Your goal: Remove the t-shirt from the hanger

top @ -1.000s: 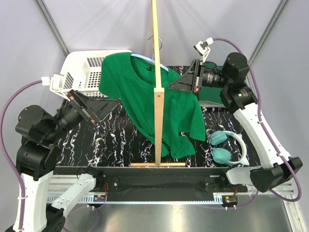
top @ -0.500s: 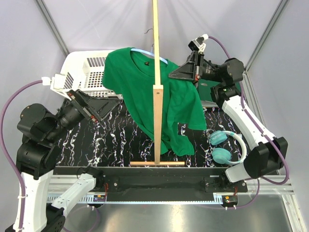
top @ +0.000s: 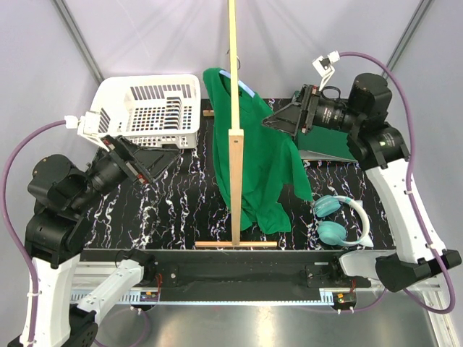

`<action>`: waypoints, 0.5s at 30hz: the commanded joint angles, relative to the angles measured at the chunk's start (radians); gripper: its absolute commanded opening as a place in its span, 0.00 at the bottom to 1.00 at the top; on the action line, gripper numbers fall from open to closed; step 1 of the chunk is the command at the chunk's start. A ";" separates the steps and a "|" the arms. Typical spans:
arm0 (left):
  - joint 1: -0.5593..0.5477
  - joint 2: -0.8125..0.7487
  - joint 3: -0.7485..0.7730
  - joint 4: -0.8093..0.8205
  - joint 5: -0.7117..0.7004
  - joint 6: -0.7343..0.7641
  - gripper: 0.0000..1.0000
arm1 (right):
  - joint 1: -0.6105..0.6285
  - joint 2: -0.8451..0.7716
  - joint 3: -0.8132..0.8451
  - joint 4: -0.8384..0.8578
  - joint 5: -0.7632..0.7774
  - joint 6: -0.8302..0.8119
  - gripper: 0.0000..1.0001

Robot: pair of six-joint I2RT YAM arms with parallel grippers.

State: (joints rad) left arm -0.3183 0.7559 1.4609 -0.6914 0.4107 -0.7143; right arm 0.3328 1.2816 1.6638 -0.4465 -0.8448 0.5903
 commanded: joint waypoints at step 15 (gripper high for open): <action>0.005 0.000 -0.028 0.013 0.005 0.045 0.98 | 0.192 0.016 0.249 -0.511 0.496 -0.417 0.95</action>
State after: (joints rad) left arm -0.3183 0.7536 1.4368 -0.7094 0.4110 -0.6853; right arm 0.4797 1.3182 1.8832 -0.9337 -0.4473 0.2287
